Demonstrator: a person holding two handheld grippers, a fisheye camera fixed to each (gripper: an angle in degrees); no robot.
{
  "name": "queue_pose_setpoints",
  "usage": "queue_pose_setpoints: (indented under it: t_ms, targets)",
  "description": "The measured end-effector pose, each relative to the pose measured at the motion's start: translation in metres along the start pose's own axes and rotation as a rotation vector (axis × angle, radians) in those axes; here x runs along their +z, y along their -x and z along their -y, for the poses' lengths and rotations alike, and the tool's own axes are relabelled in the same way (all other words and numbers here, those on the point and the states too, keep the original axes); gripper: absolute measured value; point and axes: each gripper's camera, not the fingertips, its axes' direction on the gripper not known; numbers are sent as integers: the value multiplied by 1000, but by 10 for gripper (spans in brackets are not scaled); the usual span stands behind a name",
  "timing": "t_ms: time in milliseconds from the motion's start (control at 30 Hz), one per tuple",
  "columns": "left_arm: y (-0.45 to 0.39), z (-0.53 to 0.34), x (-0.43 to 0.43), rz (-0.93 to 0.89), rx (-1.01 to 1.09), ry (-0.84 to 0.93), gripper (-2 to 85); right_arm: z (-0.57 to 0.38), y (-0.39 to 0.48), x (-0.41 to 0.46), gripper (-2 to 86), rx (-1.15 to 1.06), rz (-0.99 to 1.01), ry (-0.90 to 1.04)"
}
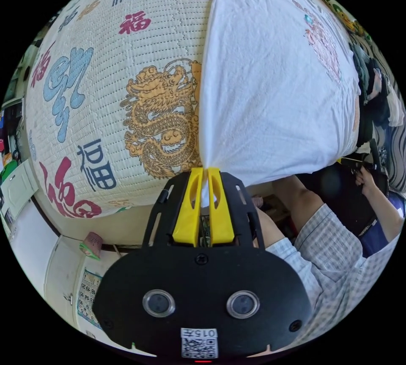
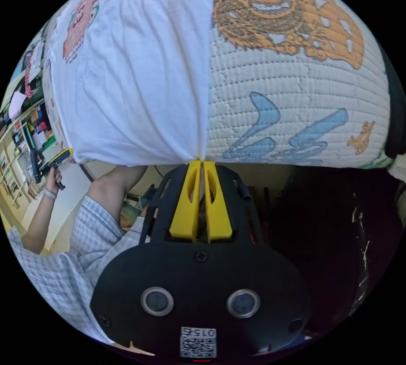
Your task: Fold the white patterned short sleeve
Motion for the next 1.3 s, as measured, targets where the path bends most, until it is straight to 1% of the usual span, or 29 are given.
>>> queue_pose_setpoints:
  t_ms: [133,233,300,433,500,600,667,733,867,967,1067,1200,1300]
  targets:
    - [-11,-7,1,-8,-37,-32,13,-17,-22,-7,-7,62,72,-20]
    - [-21,-10,0,-12,-45,-41,22,-19,-25,-3,-6,78,83,7]
    - [-25,-12,-1,-15,-36,-17,34,-22,-27,-4,-3,85,68,4]
    - [-24,-25,-9,-6,-60,24,78,-45,-45,-11,-3,149,64,-36]
    - [-23,-30,-16,30,-98,46,77,-57,-53,-21,-5,168,43,-61]
    - [-34,-32,-39,54,-99,-18,75,-68,-45,-48,-6,121,3,-159]
    - [-66,-21,-64,66,-41,-121,74,-67,-26,-72,-7,46,-6,-255]
    - [-99,-5,-77,60,29,-189,73,-60,-6,-83,-7,-22,-11,-302]
    - [-168,38,-73,22,114,-207,69,-36,34,-87,-8,-134,-34,-339]
    - [-200,54,-51,14,121,-165,67,-23,49,-75,-8,-142,-61,-308]
    - [-219,57,-23,28,104,-96,67,-18,52,-60,-8,-105,-99,-276]
    - [-236,48,-21,46,78,-177,68,-24,45,-62,-8,-49,-73,-306]
    - [-254,43,-20,87,143,-225,68,-31,38,-63,-8,-9,-53,-337]
